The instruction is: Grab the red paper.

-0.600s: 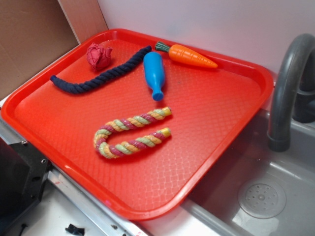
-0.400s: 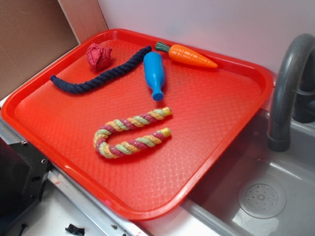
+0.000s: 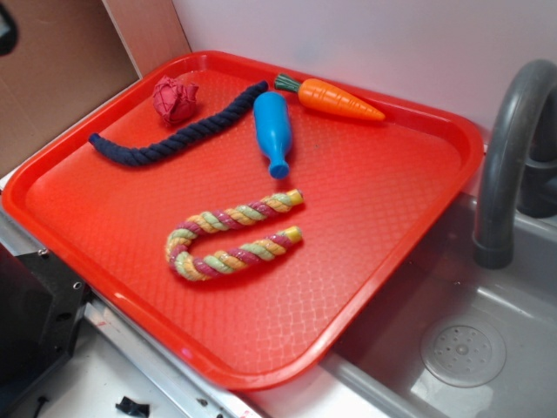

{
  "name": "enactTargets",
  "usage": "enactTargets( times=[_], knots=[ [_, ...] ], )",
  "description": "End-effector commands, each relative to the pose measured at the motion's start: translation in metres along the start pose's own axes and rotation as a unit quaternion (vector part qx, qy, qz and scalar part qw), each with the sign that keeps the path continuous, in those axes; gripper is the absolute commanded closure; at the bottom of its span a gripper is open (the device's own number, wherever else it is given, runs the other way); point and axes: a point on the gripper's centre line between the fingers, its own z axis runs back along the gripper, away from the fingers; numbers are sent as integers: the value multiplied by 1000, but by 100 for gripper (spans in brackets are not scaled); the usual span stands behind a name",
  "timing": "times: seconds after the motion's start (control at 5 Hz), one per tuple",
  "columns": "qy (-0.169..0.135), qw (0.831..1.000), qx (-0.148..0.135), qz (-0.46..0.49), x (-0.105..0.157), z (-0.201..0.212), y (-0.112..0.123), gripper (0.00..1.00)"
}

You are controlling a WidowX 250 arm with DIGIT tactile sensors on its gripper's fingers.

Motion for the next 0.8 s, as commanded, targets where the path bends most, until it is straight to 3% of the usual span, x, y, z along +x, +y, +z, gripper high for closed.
enactTargets(
  times=[0.0,0.2,0.4,0.6],
  knots=[
    [-104,966,-2,235,50,-45,32,0],
    [-139,928,41,342,74,-72,54,0],
    [-143,908,85,384,97,-98,71,0],
    [-160,905,104,380,116,-120,83,0]
  ],
)
